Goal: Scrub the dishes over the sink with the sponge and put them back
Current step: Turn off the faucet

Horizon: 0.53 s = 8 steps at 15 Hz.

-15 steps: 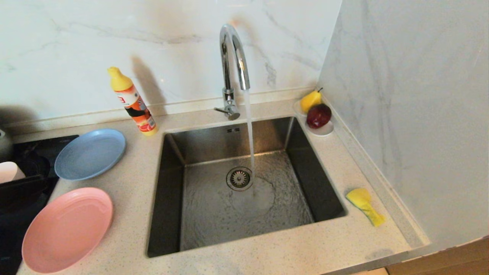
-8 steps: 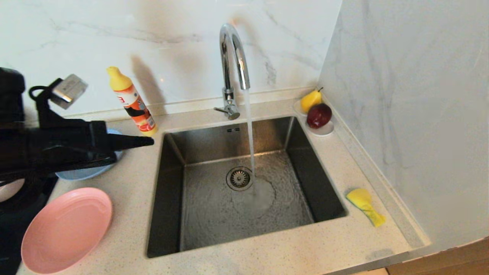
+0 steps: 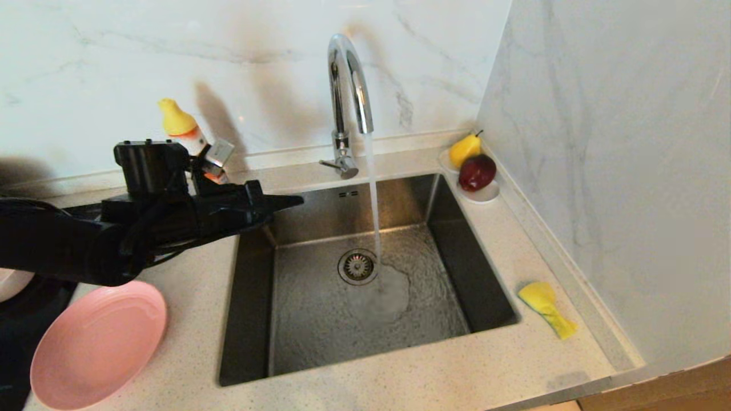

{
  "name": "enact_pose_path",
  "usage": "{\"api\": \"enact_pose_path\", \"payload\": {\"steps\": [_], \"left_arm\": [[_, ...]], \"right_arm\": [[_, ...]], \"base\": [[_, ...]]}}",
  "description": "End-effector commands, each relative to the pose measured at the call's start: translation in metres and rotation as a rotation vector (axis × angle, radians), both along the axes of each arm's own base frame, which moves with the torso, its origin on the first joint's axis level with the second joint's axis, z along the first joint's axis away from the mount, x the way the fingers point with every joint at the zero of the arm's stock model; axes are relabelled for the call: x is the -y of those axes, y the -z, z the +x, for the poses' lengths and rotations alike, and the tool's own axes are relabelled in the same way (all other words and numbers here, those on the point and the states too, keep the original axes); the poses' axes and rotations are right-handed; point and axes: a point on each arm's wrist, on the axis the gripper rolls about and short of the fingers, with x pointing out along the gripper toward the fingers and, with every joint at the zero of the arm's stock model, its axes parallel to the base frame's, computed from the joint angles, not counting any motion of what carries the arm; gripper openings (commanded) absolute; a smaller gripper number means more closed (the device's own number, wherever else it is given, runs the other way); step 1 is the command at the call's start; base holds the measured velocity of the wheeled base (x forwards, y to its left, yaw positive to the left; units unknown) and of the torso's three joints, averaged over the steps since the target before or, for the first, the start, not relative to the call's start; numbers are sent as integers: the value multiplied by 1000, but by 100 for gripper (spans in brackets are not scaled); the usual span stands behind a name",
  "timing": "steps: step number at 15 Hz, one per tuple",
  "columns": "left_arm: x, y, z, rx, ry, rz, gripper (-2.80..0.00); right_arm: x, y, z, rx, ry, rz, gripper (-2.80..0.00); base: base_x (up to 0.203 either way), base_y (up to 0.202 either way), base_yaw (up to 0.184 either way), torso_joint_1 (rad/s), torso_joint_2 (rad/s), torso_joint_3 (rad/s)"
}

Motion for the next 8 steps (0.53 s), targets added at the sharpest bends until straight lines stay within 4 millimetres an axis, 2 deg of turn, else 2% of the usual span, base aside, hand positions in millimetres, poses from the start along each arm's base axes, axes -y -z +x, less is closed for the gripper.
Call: {"api": "enact_pose_path", "payload": {"steps": [1,8], "left_arm": [[11,18,16,-35,20,3,-280],[28,20,44,0,-27,1,-280]], "right_arm": [[0,0,0,0,-1,0,-280],[0,0,0,0,-1,0,-280]], "base": [[0,0,0,0,0,0],[0,0,0,0,0,0]]}}
